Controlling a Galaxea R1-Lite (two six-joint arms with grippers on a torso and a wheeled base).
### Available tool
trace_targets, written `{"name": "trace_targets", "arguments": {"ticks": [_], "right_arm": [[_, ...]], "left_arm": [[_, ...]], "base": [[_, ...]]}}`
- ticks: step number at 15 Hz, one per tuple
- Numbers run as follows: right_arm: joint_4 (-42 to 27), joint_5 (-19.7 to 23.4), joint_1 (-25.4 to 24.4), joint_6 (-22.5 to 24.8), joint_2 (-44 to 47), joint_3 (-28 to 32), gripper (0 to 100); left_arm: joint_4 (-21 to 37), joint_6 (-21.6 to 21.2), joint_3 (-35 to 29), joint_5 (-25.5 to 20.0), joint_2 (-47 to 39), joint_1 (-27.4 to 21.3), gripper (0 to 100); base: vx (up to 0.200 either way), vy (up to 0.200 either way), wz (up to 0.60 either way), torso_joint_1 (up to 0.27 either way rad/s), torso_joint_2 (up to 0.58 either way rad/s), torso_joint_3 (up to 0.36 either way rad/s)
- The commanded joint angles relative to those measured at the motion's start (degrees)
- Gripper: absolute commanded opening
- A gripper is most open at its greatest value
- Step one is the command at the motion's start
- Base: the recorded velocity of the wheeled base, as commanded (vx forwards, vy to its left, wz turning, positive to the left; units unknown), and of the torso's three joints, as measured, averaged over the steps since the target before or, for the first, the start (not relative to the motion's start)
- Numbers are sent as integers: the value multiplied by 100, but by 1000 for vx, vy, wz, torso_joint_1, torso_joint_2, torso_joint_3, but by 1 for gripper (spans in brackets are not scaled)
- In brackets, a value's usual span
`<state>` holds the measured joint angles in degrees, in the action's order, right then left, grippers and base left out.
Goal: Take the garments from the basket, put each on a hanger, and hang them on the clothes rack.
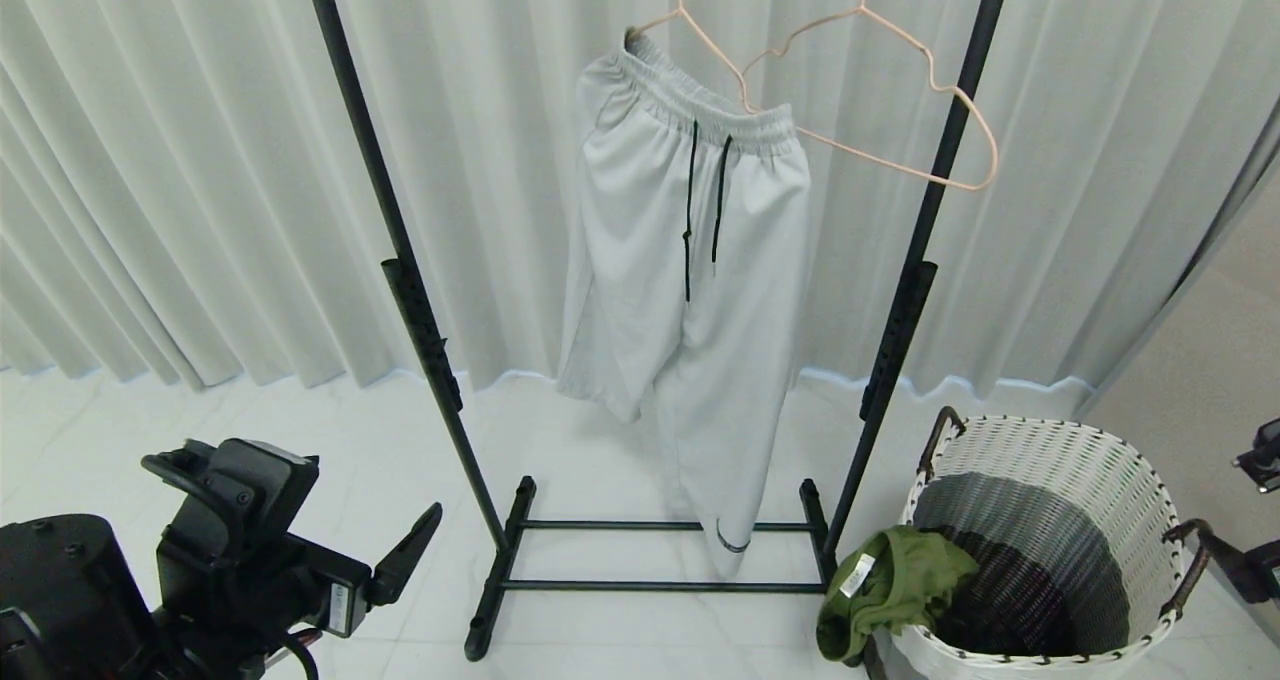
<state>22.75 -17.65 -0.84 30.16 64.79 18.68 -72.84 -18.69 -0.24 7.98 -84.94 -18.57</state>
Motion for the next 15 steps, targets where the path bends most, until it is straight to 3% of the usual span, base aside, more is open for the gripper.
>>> {"name": "trace_targets", "arguments": {"ticks": [1, 3, 6, 10, 12, 15], "right_arm": [[10, 7, 14, 7, -37, -163, 100], [-7, 34, -13, 16, -134, -242, 100], [-16, 122, -100, 43, -204, -303, 100], [-16, 561, -320, 43, -204, -409, 100], [-25, 781, -654, 25, -72, -417, 100], [-7, 790, -1357, -116, 446, -409, 100]], "left_arm": [[-2, -3, -2, 1, -40, -51, 100], [-2, 85, -2, 10, -22, -95, 100], [-2, 173, -2, 28, -31, -437, 100], [-2, 164, -2, 28, -40, -657, 100], [-2, 155, -2, 28, -66, -657, 100], [-2, 120, -2, 36, -128, -683, 100]], "base": [[0, 0, 0, -105, 447, 325], [0, 0, 0, -100, 449, 344], [200, 0, 0, -40, 216, 173], [200, 0, 0, 4, 36, 24], [200, 0, 0, 0, 2, 5], [0, 0, 0, 0, 0, 0]]}}
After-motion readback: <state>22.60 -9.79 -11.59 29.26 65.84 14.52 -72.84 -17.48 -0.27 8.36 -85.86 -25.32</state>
